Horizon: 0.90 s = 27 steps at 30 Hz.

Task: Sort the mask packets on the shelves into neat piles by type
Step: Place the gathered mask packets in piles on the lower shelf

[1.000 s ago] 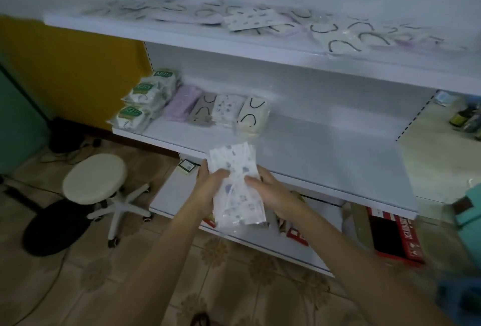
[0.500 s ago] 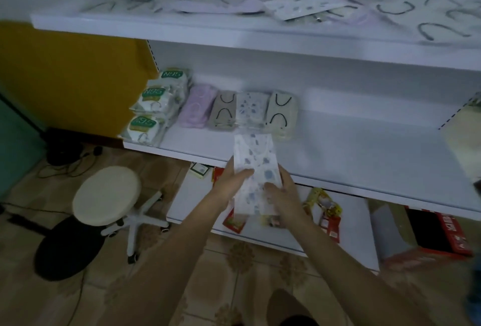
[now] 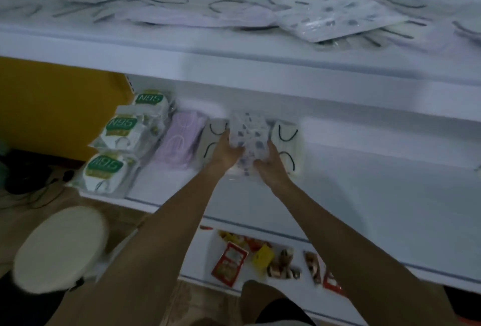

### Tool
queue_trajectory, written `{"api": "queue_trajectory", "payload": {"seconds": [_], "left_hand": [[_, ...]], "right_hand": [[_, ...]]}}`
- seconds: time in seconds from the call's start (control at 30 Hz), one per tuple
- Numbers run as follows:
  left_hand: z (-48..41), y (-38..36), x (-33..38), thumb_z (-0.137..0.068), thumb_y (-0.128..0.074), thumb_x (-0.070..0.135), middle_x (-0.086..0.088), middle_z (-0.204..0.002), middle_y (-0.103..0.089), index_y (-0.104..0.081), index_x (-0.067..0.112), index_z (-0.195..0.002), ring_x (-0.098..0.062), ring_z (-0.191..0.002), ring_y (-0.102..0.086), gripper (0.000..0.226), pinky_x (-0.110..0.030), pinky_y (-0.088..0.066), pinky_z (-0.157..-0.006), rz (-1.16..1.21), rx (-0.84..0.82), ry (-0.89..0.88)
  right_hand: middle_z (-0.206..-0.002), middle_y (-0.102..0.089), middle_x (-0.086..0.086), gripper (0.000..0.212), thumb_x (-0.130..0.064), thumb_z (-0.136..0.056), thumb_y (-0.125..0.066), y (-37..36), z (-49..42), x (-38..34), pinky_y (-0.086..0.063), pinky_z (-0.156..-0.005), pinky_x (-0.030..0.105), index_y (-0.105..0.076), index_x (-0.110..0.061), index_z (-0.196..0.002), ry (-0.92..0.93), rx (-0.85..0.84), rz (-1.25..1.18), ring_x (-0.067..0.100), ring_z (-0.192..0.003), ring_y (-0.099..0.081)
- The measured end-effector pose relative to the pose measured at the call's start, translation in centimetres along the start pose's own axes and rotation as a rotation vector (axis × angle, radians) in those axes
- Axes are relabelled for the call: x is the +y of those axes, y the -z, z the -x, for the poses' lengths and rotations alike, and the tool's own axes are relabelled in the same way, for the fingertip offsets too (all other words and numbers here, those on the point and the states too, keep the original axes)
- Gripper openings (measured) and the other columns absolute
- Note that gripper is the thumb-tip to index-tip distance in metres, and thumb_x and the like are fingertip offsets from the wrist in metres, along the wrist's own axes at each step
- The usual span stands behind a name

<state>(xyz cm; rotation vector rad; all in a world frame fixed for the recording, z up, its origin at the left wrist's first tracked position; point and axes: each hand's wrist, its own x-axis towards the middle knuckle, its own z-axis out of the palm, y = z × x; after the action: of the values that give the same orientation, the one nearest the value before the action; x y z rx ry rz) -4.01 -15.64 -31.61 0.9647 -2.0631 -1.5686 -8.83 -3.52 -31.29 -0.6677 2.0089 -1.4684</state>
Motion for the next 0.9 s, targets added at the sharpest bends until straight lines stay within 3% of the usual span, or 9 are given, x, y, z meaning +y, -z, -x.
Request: {"api": "queue_trajectory", "payload": {"seconds": [0.1, 0.23, 0.3, 0.43, 0.5, 0.6, 0.7, 0.77, 0.9], "left_hand": [[-3.8, -0.9, -0.8, -0.089, -0.059, 0.007, -0.014, -0.139, -0.045, -0.034, 0.002, -0.140, -0.030, -0.127, -0.045, 0.058, -0.033, -0.040, -0.100, -0.045, -0.029, 0.032], [-7.1, -1.8, -3.0, -0.088, -0.057, 0.002, -0.013, -0.136, -0.046, -0.036, 0.000, -0.136, -0.027, -0.126, -0.045, 0.053, -0.018, -0.036, -0.081, -0.118, -0.056, 0.078], [-7.8, -1.9, -3.7, -0.087, -0.056, -0.001, -0.012, -0.135, -0.045, -0.033, 0.001, -0.137, -0.025, -0.125, -0.045, 0.056, -0.019, -0.036, -0.083, -0.102, -0.058, 0.073], [-9.1, -1.9, -3.7, -0.085, -0.054, -0.001, -0.007, -0.124, -0.047, -0.028, 0.009, -0.140, -0.024, -0.117, -0.049, 0.061, -0.033, -0.045, -0.089, -0.084, -0.152, 0.051], [-9.8, -1.9, -3.3, -0.086, -0.054, 0.004, -0.008, -0.121, -0.052, -0.033, 0.012, -0.137, -0.027, -0.108, -0.055, 0.056, -0.037, -0.050, -0.078, -0.098, -0.203, 0.065], [-10.5, -2.0, -2.5, -0.088, -0.052, 0.006, -0.007, -0.109, -0.054, -0.042, 0.010, -0.131, -0.023, -0.096, -0.056, 0.043, -0.025, -0.047, -0.061, -0.172, -0.232, 0.056], [-11.1, -2.3, -2.5, -0.085, -0.054, 0.023, -0.012, -0.132, -0.049, -0.038, 0.010, -0.137, -0.028, -0.121, -0.050, 0.056, -0.037, -0.047, -0.091, -0.291, -0.209, 0.003], [-11.3, -2.4, -3.0, -0.093, -0.049, 0.023, -0.014, -0.148, -0.029, -0.023, 0.007, -0.146, -0.031, -0.136, -0.031, 0.061, -0.038, -0.031, -0.108, -0.369, -0.156, 0.000], [-11.3, -2.5, -3.8, -0.097, -0.040, 0.009, -0.016, -0.145, -0.035, -0.030, 0.003, -0.143, -0.031, -0.131, -0.039, 0.047, -0.034, -0.035, -0.105, -0.402, -0.126, -0.015]], "right_hand": [[-0.140, -0.038, 0.009, 0.077, -0.008, -0.083, -0.065, 0.1, -3.9, 1.2, -0.040, -0.100, 0.029, -0.021, -0.003, -0.145, 0.006, -0.048, 0.169, 0.024, -0.127, -0.041], [-0.156, 0.016, 0.009, 0.112, -0.045, -0.077, -0.071, 0.6, -6.5, 3.8, -0.006, -0.116, 0.038, 0.010, -0.016, -0.149, -0.020, -0.258, 0.609, 0.024, -0.145, 0.009], [-0.154, 0.021, 0.012, 0.113, -0.049, -0.078, -0.068, 0.8, -7.1, 5.0, -0.001, -0.116, 0.037, 0.016, -0.016, -0.147, 0.022, -0.272, 0.782, 0.025, -0.144, 0.014], [-0.156, 0.011, 0.013, 0.100, -0.045, -0.085, -0.061, 1.0, -8.1, 5.4, -0.004, -0.115, 0.034, 0.011, -0.015, -0.149, 0.099, -0.204, 0.877, 0.024, -0.145, 0.006], [-0.157, 0.006, 0.012, 0.096, -0.044, -0.087, -0.059, 1.4, -8.9, 5.4, -0.006, -0.115, 0.034, 0.007, -0.015, -0.150, 0.087, -0.174, 0.867, 0.024, -0.146, 0.000], [-0.158, 0.001, 0.009, 0.095, -0.048, -0.086, -0.058, 1.8, -9.5, 5.1, -0.010, -0.116, 0.038, 0.004, -0.016, -0.150, 0.080, -0.146, 0.883, 0.024, -0.145, -0.007], [-0.158, 0.001, 0.010, 0.090, -0.051, -0.087, -0.054, 1.7, -10.2, 5.0, -0.011, -0.117, 0.039, 0.001, -0.018, -0.150, 0.065, -0.128, 0.867, 0.025, -0.145, -0.008], [-0.157, -0.002, 0.011, 0.089, -0.054, -0.086, -0.053, 1.4, -10.5, 4.8, -0.014, -0.117, 0.041, -0.003, -0.019, -0.150, 0.069, -0.108, 0.849, 0.027, -0.144, -0.011], [-0.149, -0.019, 0.013, 0.084, -0.057, -0.080, -0.060, 0.6, -10.3, 5.2, -0.026, -0.112, 0.040, -0.023, -0.021, -0.146, 0.105, -0.048, 0.876, 0.030, -0.135, -0.029]]}}
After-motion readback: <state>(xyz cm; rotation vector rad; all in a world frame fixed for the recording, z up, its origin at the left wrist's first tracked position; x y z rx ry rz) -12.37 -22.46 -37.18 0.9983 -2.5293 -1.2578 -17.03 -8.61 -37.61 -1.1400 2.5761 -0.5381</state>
